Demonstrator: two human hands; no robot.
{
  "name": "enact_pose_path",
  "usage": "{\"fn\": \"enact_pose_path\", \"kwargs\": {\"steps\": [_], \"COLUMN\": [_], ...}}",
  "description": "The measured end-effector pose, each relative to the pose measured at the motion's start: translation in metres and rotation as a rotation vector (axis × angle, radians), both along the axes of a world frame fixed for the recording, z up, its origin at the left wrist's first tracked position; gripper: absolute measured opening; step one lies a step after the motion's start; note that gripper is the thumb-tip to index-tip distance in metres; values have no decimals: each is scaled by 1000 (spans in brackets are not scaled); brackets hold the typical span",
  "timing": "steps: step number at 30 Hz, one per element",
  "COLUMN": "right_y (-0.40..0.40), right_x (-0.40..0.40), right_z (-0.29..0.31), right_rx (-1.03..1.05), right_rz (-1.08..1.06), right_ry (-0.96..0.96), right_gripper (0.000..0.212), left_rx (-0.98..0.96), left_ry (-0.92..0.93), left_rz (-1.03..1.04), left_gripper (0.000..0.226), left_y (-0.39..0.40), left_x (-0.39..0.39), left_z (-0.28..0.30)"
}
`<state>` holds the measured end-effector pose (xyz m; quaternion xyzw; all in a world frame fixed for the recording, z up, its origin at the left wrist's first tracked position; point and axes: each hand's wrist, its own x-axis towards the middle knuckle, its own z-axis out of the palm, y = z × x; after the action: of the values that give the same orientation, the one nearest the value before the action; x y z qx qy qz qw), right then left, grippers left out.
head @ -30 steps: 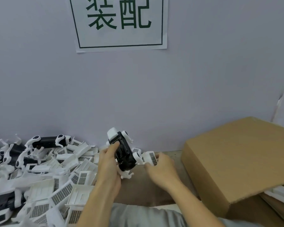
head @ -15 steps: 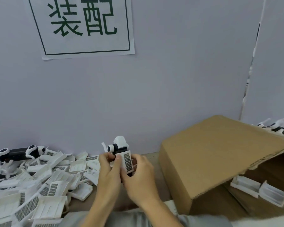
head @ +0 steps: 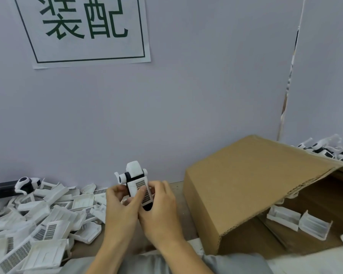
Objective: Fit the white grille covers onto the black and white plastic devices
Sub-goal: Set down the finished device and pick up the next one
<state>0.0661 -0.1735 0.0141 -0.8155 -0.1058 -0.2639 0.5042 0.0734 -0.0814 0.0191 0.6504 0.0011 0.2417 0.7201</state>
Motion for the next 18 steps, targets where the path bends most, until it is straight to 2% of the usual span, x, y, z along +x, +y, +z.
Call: {"fn": "enact_pose_path", "kwargs": {"steps": [5, 7, 10, 12, 18], "right_y": [-4, -6, -5, -6, -8], "right_x": [0, 0, 1, 3, 0], "right_z": [1, 1, 6, 8, 12], "right_rx": [28, 98, 352, 466, 525], "right_rz": [94, 162, 265, 315, 368], "right_ry": [-15, 9, 155, 228, 297], "right_gripper": [33, 24, 12, 15, 19], "left_rx": [-217, -248, -214, -174, -11], "left_ry": [68, 95, 91, 69, 46], "left_rz": [-134, -145, -125, -143, -158], "left_gripper": [20, 18, 18, 16, 17], "left_y": [2, 5, 10, 10, 11], "left_x": [-1, -1, -2, -3, -4], "left_z": [5, 6, 7, 7, 5]}}
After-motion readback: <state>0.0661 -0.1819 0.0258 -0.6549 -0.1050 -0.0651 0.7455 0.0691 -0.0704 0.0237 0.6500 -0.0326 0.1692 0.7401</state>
